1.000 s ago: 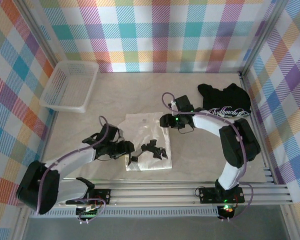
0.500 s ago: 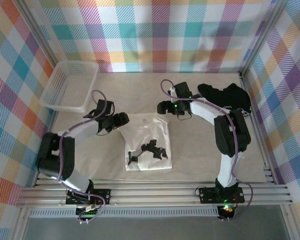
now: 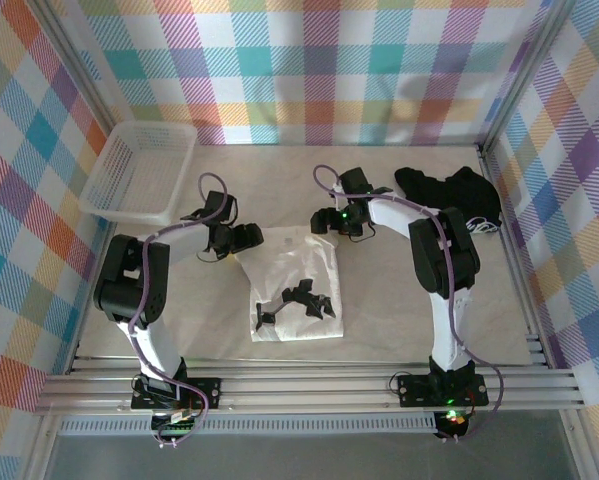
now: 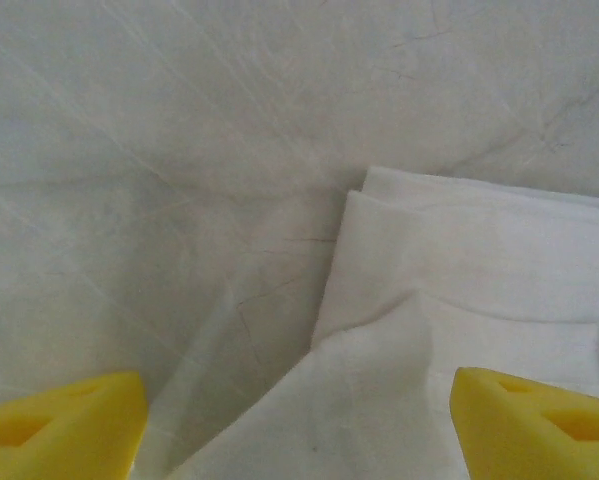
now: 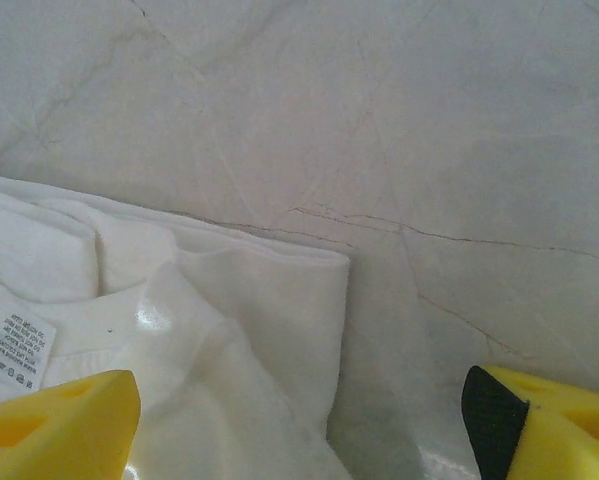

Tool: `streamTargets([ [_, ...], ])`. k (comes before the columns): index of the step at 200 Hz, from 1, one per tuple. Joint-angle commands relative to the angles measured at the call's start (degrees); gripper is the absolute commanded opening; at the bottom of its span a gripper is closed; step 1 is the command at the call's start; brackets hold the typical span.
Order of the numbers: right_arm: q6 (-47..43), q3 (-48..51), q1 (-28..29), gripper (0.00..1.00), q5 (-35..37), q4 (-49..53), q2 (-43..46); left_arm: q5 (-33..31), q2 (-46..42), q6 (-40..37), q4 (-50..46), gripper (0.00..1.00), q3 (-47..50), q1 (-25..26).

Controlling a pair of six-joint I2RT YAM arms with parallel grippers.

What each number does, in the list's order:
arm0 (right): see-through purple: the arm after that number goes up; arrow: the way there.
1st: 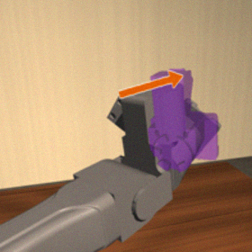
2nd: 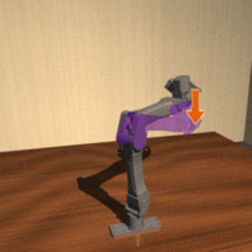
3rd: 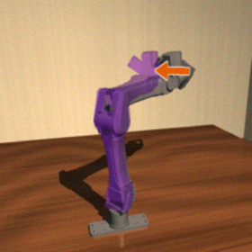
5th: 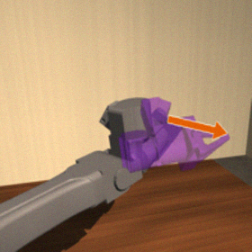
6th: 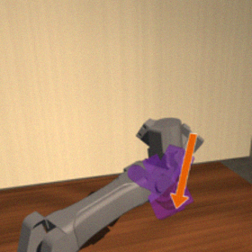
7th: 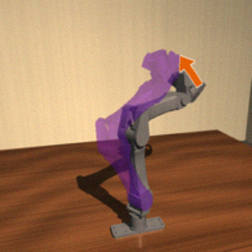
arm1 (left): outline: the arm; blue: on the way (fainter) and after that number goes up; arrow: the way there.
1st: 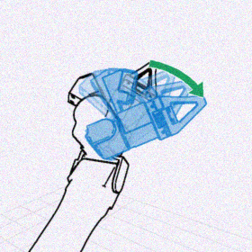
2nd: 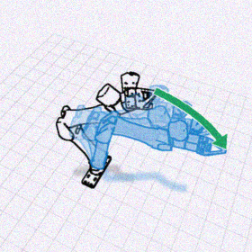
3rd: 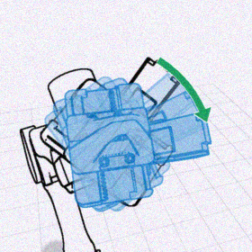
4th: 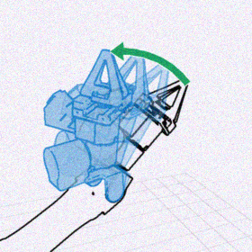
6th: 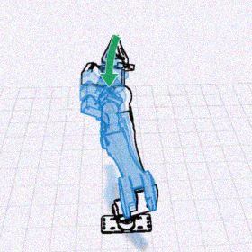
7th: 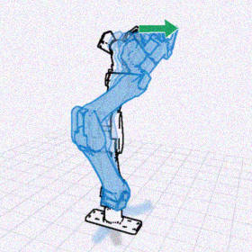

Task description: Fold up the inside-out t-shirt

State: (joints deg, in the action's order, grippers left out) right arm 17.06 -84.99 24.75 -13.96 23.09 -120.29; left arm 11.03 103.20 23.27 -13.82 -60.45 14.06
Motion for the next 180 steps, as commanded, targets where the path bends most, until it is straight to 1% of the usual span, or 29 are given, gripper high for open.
streamTargets([
  [1,0.59,0.30,1.66,0.82,-4.05,0.39,-2.29,5.18,3.27,-0.86,1.40,0.79,-1.67,1.25],
  [25,1.71,1.45,2.05,0.77,-5.68,-1.19,-2.17,7.17,5.09,-0.22,3.02,0.75,-2.59,2.32],
  [41,2.53,2.35,2.14,0.74,-6.45,-2.44,-1.47,7.86,5.75,0.11,3.53,0.70,-3.33,2.63],
  [66,3.52,2.90,2.15,0.67,-7.46,-3.63,-0.75,8.81,6.35,0.29,4.15,0.61,-4.39,2.96],
  [104,4.36,3.25,2.13,0.57,-7.39,-4.63,-0.96,10.38,7.31,0.29,4.81,0.52,-5.30,2.99],
  [153,4.79,3.60,2.22,0.50,-6.90,-5.11,-0.74,12.82,7.77,0.55,6.09,0.44,-5.21,2.99],
  [180,5.34,3.96,2.13,0.43,-7.23,-6.14,-0.73,13.23,8.25,0.68,6.73,0.34,-4.99,2.99],
])
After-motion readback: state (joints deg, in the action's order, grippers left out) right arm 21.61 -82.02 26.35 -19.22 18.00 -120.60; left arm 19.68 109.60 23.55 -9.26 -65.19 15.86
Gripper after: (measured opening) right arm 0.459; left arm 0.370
